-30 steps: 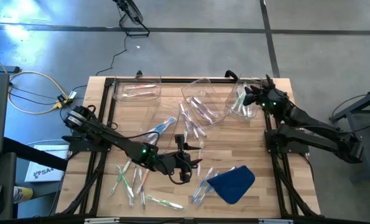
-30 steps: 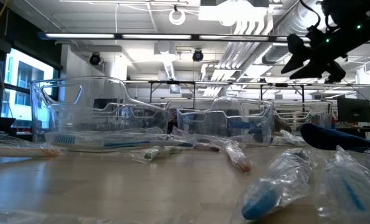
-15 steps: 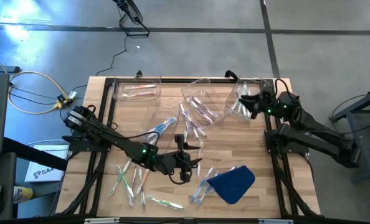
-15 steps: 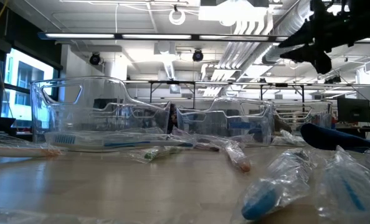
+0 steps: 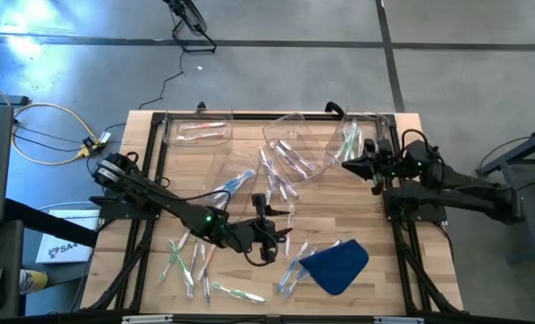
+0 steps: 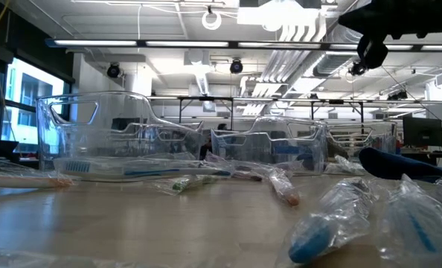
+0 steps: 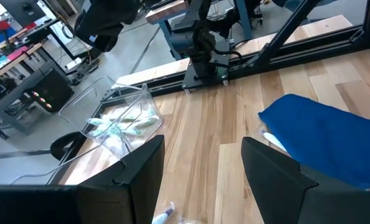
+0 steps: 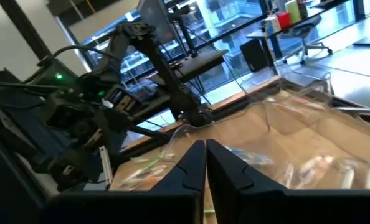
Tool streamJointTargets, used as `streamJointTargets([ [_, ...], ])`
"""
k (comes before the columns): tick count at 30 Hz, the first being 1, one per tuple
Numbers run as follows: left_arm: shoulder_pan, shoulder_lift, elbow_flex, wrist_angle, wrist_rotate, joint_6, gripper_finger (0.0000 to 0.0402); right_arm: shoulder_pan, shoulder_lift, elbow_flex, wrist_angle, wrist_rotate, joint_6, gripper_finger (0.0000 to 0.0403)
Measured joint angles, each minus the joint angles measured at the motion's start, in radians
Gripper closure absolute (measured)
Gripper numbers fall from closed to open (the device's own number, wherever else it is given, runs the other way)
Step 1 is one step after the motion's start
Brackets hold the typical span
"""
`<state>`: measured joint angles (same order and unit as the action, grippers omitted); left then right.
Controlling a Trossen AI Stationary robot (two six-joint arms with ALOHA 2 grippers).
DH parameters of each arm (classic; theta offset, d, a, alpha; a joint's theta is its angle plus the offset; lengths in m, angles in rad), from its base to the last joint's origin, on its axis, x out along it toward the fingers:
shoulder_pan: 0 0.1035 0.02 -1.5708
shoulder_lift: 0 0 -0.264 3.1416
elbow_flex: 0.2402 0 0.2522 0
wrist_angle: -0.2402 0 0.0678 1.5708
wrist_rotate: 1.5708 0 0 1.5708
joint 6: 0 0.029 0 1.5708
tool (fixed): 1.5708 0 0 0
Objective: Pick & Place Toothbrushes
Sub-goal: Put the orange toothbrush into the top left transparent bin
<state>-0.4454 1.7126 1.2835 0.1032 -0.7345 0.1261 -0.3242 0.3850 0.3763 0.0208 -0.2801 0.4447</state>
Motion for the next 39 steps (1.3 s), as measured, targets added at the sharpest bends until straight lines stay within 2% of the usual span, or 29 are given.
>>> streamJointTargets([
  [6,0.0,0.0,0.0,0.0,0.0,0.002,0.0193,0.16,0.009,0.0,0.002,0.188,-0.031,0.0399],
  [12,0.0,0.0,0.0,0.0,0.0,0.008,0.0193,0.311,0.073,0.0,0.012,0.341,-0.054,0.0399],
  [21,0.0,0.0,0.0,0.0,0.0,0.008,0.0193,0.516,0.239,0.0,0.137,0.474,-0.068,0.0399],
  [31,0.0,0.0,0.0,-0.001,0.0,0.008,0.0193,0.775,0.409,0.0,0.34,0.7,-0.217,0.0399],
  [39,0.0,0.0,0.0,-0.002,0.001,0.008,0.0193,0.893,0.495,0.0,0.371,0.801,-0.23,0.04],
])
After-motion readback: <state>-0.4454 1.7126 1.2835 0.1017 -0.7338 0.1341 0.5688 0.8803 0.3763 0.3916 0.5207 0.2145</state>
